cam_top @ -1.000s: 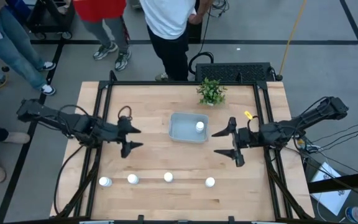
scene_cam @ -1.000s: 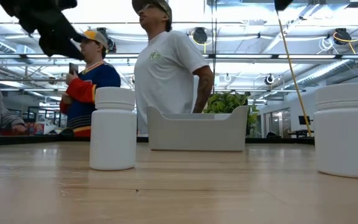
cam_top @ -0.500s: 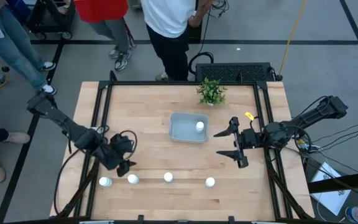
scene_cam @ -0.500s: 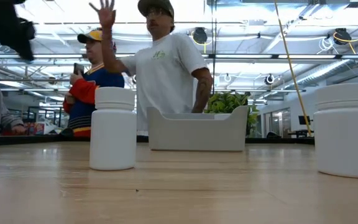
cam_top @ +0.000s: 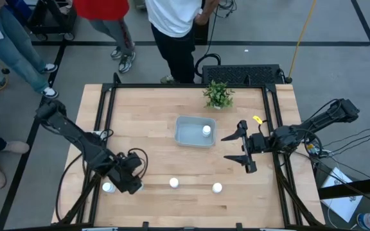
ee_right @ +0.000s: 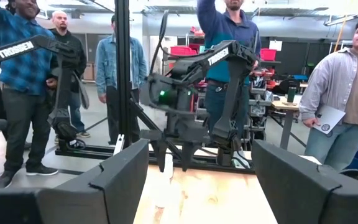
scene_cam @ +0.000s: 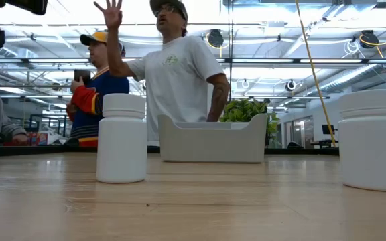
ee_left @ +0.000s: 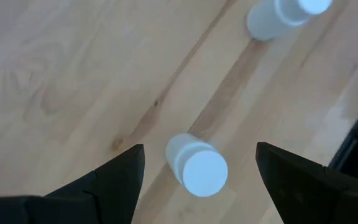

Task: Pick and place pill bottles into a basket
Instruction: Put the white medicine bottle into the gray bin

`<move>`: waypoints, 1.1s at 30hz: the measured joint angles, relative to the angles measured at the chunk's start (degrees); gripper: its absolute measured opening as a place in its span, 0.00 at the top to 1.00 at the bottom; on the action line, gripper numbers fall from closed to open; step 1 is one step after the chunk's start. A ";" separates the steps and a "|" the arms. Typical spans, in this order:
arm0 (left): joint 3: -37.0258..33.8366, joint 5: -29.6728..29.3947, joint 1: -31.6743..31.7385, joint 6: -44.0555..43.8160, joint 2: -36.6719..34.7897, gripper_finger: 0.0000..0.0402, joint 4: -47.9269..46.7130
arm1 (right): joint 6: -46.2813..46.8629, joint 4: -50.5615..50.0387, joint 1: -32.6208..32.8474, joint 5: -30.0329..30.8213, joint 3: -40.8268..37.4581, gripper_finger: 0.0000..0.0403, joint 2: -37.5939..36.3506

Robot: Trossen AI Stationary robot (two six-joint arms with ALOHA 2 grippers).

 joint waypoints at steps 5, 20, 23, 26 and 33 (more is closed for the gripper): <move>0.50 2.57 -0.98 -3.86 3.20 0.22 -0.54 | -0.88 0.38 0.00 -0.03 0.02 0.31 0.00; 0.52 2.42 -2.59 -6.61 5.09 0.22 0.53 | -0.84 0.35 0.00 -0.07 0.02 0.31 0.00; 0.52 2.53 -2.59 -6.61 6.21 0.22 0.31 | -0.81 0.36 0.00 -0.08 0.02 0.31 0.00; 0.52 3.62 -2.59 -6.61 7.81 0.22 0.88 | -0.81 0.35 0.00 -0.08 0.02 0.31 0.00; 0.52 5.17 -2.59 -5.10 10.89 0.22 3.84 | -0.79 0.34 0.00 -0.08 0.02 0.31 0.00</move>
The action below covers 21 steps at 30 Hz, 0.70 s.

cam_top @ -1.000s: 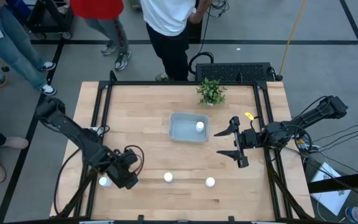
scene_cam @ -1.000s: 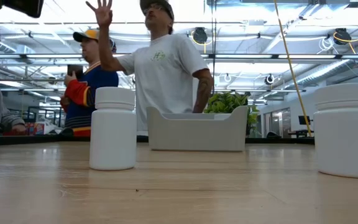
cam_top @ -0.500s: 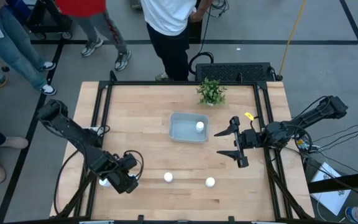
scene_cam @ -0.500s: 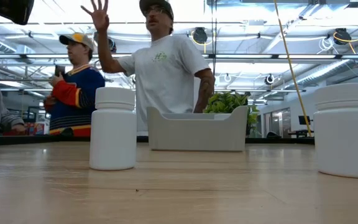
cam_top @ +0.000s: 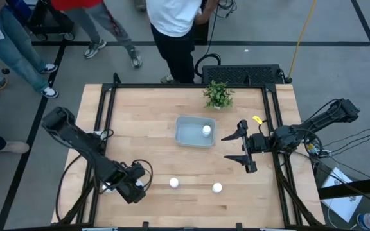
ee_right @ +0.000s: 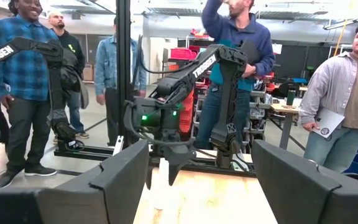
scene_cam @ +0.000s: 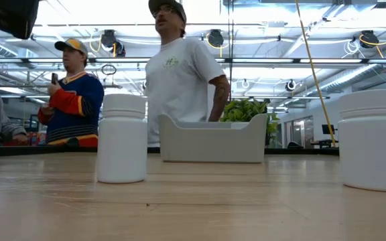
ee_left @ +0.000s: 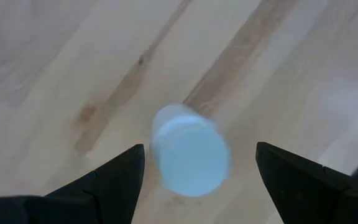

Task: Pick and place pill bottles into a basket
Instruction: Put the white medicine bottle into the gray bin

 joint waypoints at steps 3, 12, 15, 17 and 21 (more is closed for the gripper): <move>-0.05 0.41 0.00 0.33 1.07 0.22 -0.23 | 0.02 -0.01 0.00 -0.02 0.00 0.31 0.02; -0.04 1.30 0.00 0.71 1.49 0.24 -0.57 | 0.03 -0.01 0.00 -0.02 0.00 0.31 0.13; -0.04 1.11 0.00 0.80 1.49 0.31 -0.54 | 0.02 -0.02 0.00 -0.02 0.02 0.31 0.26; -0.04 1.05 0.00 1.05 1.48 0.35 -0.60 | 0.04 -0.02 0.00 -0.02 0.02 0.31 0.26; -0.04 0.45 0.07 1.33 1.47 0.42 -0.56 | 0.04 -0.01 0.00 -0.02 0.02 0.31 0.26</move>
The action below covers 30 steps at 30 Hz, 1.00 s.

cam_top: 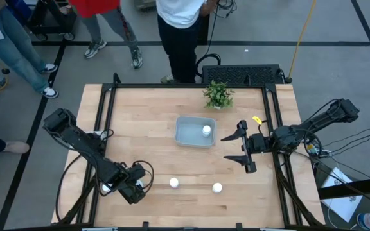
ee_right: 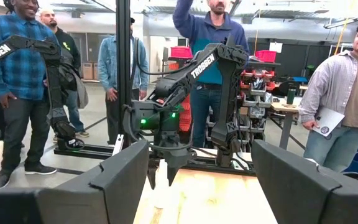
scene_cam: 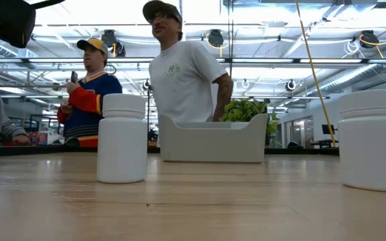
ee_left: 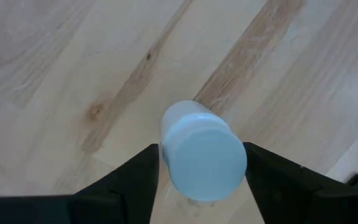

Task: Pick and place pill bottles into a basket
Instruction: Put the white medicine bottle into the gray bin

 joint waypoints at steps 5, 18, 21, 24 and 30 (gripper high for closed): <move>0.00 -0.13 0.00 0.19 0.00 0.48 0.00 | 0.00 0.00 0.00 0.00 0.00 0.31 0.00; 0.01 -3.14 0.30 3.30 -0.09 0.57 0.07 | 0.00 0.00 0.00 0.00 0.00 0.31 0.00; 0.00 -5.36 0.75 3.75 -0.07 0.56 -0.50 | 0.00 0.00 0.00 0.00 0.00 0.31 0.00; 0.00 -8.60 0.92 4.56 -0.07 0.58 -2.11 | 0.02 0.00 0.00 0.00 0.00 0.31 0.00; -0.11 -15.32 1.96 6.60 -1.36 0.57 -4.75 | -0.02 0.00 0.00 0.01 0.00 0.31 0.00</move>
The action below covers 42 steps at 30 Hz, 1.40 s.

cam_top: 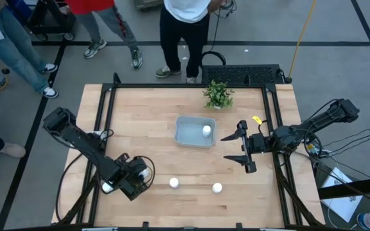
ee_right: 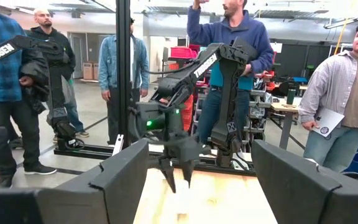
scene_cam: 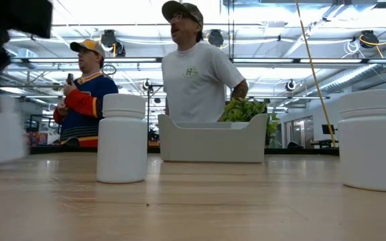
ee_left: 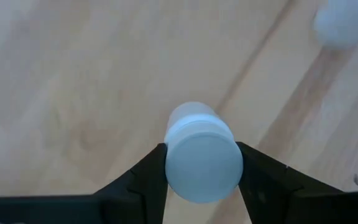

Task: Pick and place pill bottles into a basket
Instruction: Put the white medicine bottle into the gray bin

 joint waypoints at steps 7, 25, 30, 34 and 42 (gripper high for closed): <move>0.00 -12.15 1.34 4.68 -6.59 0.59 0.77 | 0.02 -0.02 -0.02 0.03 0.00 0.31 0.00; 0.04 -29.47 12.80 33.21 -29.55 0.59 9.57 | -1.38 0.36 -0.02 0.12 0.00 0.31 0.00; 0.09 -22.46 20.14 45.87 -31.89 0.59 19.35 | -1.51 0.41 -0.02 0.12 0.00 0.31 0.00; 0.11 -15.50 25.26 53.22 -32.73 0.59 26.44 | -1.50 0.39 -0.02 0.13 0.00 0.31 0.00; 1.84 -1.77 36.24 58.53 -32.05 0.59 33.32 | -1.51 0.42 -0.02 0.12 0.00 0.31 0.00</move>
